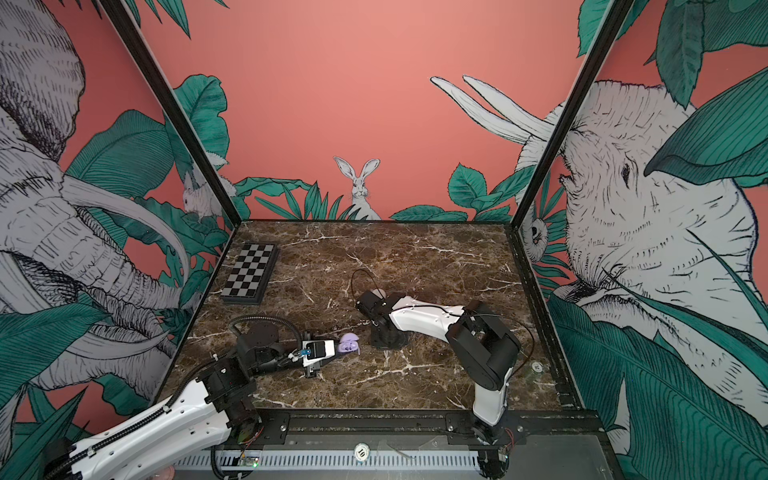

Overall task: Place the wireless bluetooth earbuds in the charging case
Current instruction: 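Lower the right gripper and close it on a lavender earbud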

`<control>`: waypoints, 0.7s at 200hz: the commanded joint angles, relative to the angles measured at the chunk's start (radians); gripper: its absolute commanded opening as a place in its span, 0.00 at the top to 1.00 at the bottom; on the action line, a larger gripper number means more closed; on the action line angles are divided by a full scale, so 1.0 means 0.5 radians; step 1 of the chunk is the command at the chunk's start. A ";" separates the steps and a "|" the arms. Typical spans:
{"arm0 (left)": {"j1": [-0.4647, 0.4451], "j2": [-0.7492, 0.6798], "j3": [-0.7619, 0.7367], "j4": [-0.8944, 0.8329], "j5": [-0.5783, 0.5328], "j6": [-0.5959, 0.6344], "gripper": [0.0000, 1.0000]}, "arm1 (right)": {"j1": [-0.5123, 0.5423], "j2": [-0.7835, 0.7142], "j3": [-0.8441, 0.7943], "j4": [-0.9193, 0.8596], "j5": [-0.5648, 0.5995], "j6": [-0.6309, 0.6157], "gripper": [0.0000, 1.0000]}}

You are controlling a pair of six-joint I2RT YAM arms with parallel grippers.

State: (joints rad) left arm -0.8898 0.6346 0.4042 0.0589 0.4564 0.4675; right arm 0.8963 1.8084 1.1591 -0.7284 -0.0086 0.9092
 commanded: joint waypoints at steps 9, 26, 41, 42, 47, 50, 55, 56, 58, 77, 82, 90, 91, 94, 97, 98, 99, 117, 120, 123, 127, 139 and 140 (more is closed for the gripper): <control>-0.011 -0.015 -0.008 0.033 0.035 0.012 1.00 | 0.011 0.028 0.036 -0.066 0.054 -0.003 0.73; -0.011 -0.012 -0.008 0.031 0.035 0.016 1.00 | 0.011 0.040 0.035 -0.064 0.050 0.001 0.74; -0.012 -0.011 -0.008 0.030 0.038 0.015 1.00 | 0.011 0.050 0.033 -0.064 0.051 0.008 0.73; -0.012 -0.013 -0.008 0.031 0.038 0.014 1.00 | 0.011 0.050 0.033 -0.064 0.048 0.008 0.73; -0.013 -0.013 -0.009 0.032 0.038 0.014 1.00 | 0.014 0.052 0.032 -0.064 0.050 0.007 0.74; -0.012 -0.012 -0.009 0.030 0.038 0.016 1.00 | 0.014 0.050 0.032 -0.064 0.048 0.010 0.75; -0.012 -0.011 -0.008 0.031 0.035 0.016 1.00 | 0.017 0.046 0.026 -0.057 0.050 0.013 0.75; -0.012 -0.011 -0.010 0.032 0.035 0.015 1.00 | 0.016 0.046 0.024 -0.056 0.049 0.015 0.75; -0.012 -0.011 -0.010 0.032 0.035 0.014 1.00 | 0.015 0.046 0.025 -0.056 0.048 0.015 0.75; -0.012 -0.009 -0.010 0.032 0.035 0.013 1.00 | 0.019 0.049 0.024 -0.051 0.047 0.016 0.77; -0.014 -0.008 -0.009 0.032 0.037 0.014 1.00 | 0.021 0.052 0.025 -0.047 0.046 0.019 0.77; -0.013 -0.008 -0.009 0.032 0.035 0.014 1.00 | 0.019 0.055 0.027 -0.050 0.048 0.017 0.78; -0.013 -0.010 -0.008 0.030 0.035 0.014 1.00 | 0.018 0.055 0.027 -0.050 0.048 0.016 0.79; -0.015 -0.008 -0.008 0.027 0.035 0.014 1.00 | 0.019 0.055 0.029 -0.050 0.050 0.017 0.79; -0.014 -0.008 -0.008 0.028 0.035 0.013 1.00 | 0.019 0.055 0.029 -0.051 0.051 0.018 0.79; -0.015 -0.008 -0.008 0.028 0.035 0.013 1.00 | 0.020 0.056 0.031 -0.052 0.052 0.020 0.79; -0.015 -0.008 -0.008 0.029 0.035 0.015 1.00 | 0.020 0.056 0.030 -0.051 0.053 0.021 0.79; -0.015 -0.008 -0.009 0.026 0.035 0.016 1.00 | 0.020 0.056 0.023 -0.055 0.060 0.027 0.79; -0.015 -0.011 -0.008 0.026 0.035 0.016 1.00 | 0.018 0.056 0.023 -0.056 0.060 0.030 0.79; -0.015 -0.009 -0.009 0.024 0.035 0.016 1.00 | 0.020 0.056 0.023 -0.053 0.063 0.034 0.79; -0.015 -0.010 -0.009 0.026 0.035 0.014 1.00 | 0.021 0.057 0.023 -0.052 0.059 0.037 0.79; -0.015 -0.008 -0.008 0.026 0.035 0.018 1.00 | 0.021 0.056 0.010 -0.042 0.052 0.057 0.78; -0.015 -0.008 -0.008 0.026 0.035 0.017 1.00 | 0.021 0.054 0.009 -0.044 0.053 0.058 0.78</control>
State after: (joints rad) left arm -0.8917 0.6346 0.4042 0.0586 0.4564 0.4675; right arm 0.9009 1.8267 1.1591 -0.7307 -0.0025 0.9146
